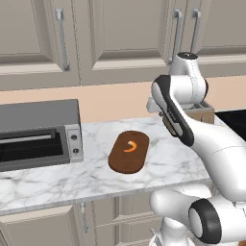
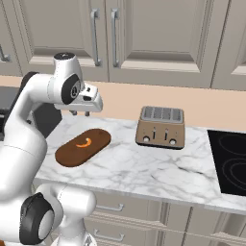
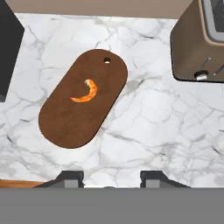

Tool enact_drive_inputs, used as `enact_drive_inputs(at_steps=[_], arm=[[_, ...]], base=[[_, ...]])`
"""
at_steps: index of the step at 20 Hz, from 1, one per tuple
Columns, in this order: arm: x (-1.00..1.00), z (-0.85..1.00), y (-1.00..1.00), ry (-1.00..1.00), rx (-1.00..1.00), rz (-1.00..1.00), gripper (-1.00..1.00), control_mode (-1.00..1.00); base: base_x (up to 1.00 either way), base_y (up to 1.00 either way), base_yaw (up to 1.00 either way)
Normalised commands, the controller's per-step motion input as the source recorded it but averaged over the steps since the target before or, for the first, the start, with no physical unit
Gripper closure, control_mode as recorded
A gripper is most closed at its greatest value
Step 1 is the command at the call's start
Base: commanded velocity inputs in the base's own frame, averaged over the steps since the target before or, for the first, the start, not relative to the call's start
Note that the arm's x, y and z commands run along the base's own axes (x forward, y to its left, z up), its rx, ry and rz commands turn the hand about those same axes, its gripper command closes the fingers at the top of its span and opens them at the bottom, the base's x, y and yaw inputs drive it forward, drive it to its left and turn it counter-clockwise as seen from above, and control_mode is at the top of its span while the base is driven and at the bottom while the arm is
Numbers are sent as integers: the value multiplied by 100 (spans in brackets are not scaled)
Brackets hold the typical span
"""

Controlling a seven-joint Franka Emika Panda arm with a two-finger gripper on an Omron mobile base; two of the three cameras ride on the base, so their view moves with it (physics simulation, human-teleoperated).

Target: Open the cabinet, retrieve the rolling pin, and place it next to the meat on the cutting board to prepare for tenderizing.

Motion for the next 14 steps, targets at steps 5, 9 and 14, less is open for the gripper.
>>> enact_drive_inputs(at_steps=[5, 9, 14], arm=[[0, 0, 1, 0, 0, 0, -100, -100], [-1, 0, 0, -1, 0, 0, -100, -100], [-35, 0, -5, -23, 0, 0, -100, -100]], base=[[0, 0, 0], [0, 0, 0], [0, 0, 0]])
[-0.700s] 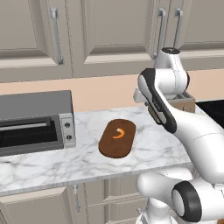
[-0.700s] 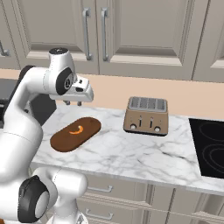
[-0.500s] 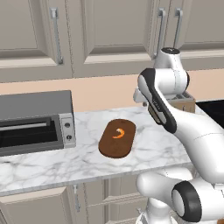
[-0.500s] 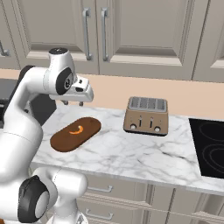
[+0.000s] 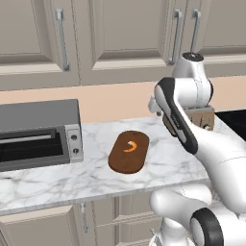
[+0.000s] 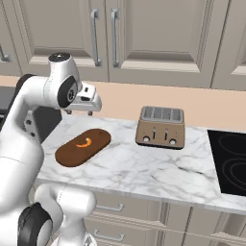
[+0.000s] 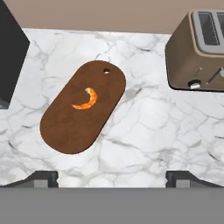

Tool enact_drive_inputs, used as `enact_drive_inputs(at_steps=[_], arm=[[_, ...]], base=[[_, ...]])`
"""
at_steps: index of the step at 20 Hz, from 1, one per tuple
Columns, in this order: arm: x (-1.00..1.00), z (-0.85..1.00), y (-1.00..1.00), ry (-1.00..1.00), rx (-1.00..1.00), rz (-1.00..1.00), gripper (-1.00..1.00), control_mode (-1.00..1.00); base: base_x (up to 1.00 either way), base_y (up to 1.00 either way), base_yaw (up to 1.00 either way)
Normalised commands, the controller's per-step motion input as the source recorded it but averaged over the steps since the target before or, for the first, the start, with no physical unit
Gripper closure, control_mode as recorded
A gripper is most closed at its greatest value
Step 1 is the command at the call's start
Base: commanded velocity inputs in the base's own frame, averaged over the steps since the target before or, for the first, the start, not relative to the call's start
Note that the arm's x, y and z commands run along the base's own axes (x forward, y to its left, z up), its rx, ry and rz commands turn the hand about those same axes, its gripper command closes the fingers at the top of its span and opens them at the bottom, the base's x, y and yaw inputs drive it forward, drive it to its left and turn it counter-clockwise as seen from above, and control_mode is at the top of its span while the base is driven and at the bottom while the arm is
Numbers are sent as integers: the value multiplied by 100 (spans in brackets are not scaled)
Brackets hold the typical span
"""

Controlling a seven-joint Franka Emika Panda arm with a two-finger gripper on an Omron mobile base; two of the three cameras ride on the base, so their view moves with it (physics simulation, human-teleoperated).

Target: Open the cabinet, retrieve the rolling pin, and place it next to the meat on the cutting board to prepare for tenderizing.

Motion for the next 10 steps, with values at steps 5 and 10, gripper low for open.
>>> enact_drive_inputs(at_steps=[5, 10], arm=[[-49, 9, -13, -29, -1, 0, -100, -100], [-27, 36, -1, -27, -4, -1, -100, -100]], base=[[0, 0, 0], [0, 0, 0]])
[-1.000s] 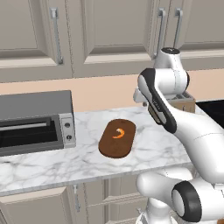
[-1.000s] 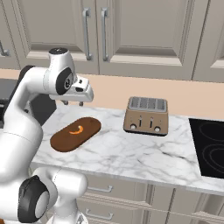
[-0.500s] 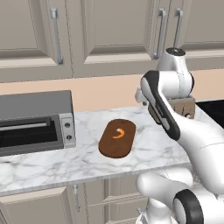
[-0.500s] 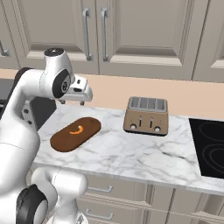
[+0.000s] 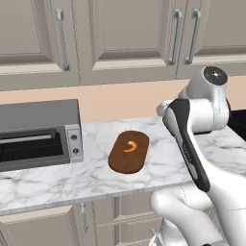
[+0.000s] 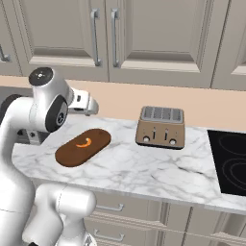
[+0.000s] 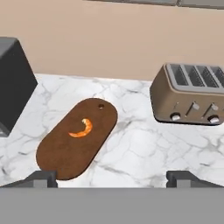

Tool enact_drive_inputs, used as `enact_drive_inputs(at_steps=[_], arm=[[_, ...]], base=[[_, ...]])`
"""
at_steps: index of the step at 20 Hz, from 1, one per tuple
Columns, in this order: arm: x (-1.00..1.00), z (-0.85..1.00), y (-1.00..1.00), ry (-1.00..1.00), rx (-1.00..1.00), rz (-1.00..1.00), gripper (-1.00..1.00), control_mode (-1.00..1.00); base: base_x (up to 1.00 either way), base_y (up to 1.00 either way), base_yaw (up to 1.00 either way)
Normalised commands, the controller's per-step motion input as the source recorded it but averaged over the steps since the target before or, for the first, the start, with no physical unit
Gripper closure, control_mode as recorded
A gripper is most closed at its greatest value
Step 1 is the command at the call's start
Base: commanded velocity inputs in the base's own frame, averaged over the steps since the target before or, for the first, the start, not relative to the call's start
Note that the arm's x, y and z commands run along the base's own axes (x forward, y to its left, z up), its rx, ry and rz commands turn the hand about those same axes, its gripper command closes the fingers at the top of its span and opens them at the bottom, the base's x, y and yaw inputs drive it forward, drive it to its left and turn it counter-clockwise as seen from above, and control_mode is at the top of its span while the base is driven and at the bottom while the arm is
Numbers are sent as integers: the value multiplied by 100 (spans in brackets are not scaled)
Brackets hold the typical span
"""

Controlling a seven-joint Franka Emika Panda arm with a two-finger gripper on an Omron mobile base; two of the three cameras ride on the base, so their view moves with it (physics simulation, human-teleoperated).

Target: Open the cabinet, retrieve the rolling pin, and place it next to the meat on the cutting board to prepare for tenderizing.

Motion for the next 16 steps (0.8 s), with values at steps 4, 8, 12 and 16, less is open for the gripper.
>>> enact_drive_inputs(at_steps=[4, 8, 12, 16], arm=[[-30, 51, -1, -30, -8, -1, -100, -100], [-41, 63, -5, -33, -7, 0, -100, -100], [-42, 69, -1, -37, -6, 0, -100, -100], [-37, 67, 0, -38, -5, 0, -100, -100]], base=[[0, 0, 0], [0, 0, 0], [0, 0, 0], [0, 0, 0]])
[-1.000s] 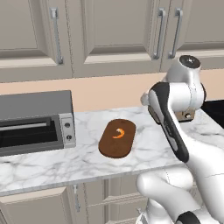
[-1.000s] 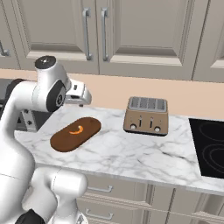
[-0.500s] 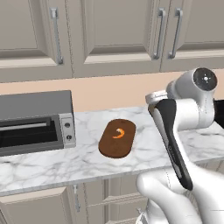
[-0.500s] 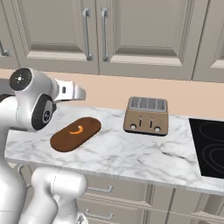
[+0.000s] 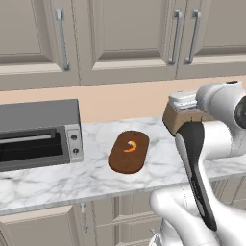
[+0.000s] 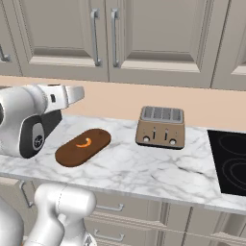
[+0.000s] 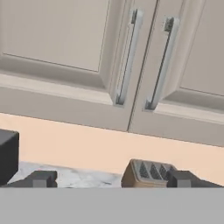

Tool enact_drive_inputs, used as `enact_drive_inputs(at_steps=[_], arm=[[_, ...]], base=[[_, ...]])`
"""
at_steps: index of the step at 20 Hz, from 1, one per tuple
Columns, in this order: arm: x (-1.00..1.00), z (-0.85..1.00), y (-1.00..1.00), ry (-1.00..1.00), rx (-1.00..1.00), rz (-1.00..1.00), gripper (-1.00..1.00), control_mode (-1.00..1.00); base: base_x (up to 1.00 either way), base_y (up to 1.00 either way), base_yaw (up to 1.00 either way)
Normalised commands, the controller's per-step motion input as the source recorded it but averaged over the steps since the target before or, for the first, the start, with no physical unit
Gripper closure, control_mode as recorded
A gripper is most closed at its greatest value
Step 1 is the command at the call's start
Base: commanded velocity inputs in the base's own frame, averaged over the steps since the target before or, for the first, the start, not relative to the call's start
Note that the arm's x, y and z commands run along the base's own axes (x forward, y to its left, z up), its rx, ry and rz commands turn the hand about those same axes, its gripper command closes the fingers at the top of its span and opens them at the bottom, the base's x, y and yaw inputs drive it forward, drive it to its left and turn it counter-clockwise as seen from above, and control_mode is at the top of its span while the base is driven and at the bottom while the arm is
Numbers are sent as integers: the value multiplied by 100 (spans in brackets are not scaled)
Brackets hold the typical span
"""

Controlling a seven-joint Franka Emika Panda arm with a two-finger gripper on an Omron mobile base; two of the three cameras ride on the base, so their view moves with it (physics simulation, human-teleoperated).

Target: Open the cabinet, retrieve the rolling pin, and place it next to the meat on the cutting board to prepare for tenderizing.

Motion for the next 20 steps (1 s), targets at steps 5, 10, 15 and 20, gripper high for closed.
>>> enact_drive_inputs(at_steps=[5, 10, 15, 20], arm=[[-39, 64, 0, -33, -2, 0, -100, -100], [-26, 53, 0, -26, 0, 0, -100, -100], [7, 13, 1, -6, 2, 0, -100, -100], [15, 0, 5, 0, 0, 0, -100, -100]], base=[[0, 0, 0], [0, 0, 0], [0, 0, 0], [0, 0, 0]])
